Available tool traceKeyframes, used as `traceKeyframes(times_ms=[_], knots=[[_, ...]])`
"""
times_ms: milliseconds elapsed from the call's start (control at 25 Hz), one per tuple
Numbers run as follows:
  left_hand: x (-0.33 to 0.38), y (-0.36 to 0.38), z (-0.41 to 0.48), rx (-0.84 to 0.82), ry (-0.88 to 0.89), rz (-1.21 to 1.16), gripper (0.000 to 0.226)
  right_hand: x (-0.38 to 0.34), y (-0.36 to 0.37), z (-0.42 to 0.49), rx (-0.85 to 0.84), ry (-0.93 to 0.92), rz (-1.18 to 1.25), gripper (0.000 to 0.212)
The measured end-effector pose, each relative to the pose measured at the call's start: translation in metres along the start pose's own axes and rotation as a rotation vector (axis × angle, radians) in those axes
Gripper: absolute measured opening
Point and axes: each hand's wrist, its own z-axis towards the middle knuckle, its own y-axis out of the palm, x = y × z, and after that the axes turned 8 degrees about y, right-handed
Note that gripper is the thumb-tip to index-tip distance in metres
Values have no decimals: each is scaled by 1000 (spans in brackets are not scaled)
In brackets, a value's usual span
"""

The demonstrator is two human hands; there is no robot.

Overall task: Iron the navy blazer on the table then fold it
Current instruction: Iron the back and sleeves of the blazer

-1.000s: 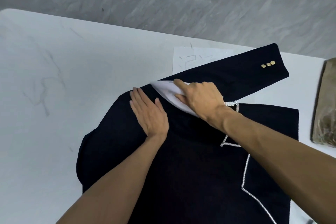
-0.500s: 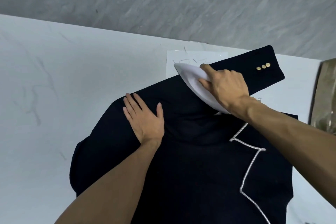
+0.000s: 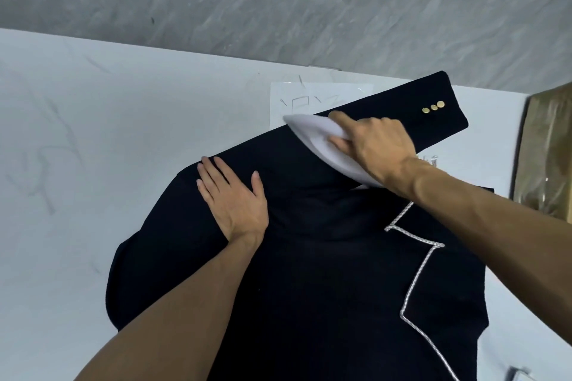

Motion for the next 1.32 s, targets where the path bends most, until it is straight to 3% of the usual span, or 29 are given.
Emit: traceKeyframes(times_ms=[160,360,560,840,1080,1320], knots=[[0,-3,0,19,-17,-12,74,16,-10,-9,22,150,169,39],[47,-20,-2,81,189,-146,58,19,-14,-16,37,160,264,42],[111,5,3,-90,86,-51,70,5,2,-8,-38,-27,119,53],[108,18,2,-21,86,-44,60,24,2,2,-10,57,44,50],[109,17,2,-35,59,-41,61,67,-6,10,-19,199,131,50],[109,19,2,-45,64,-42,61,16,-1,-2,-69,7,93,51]])
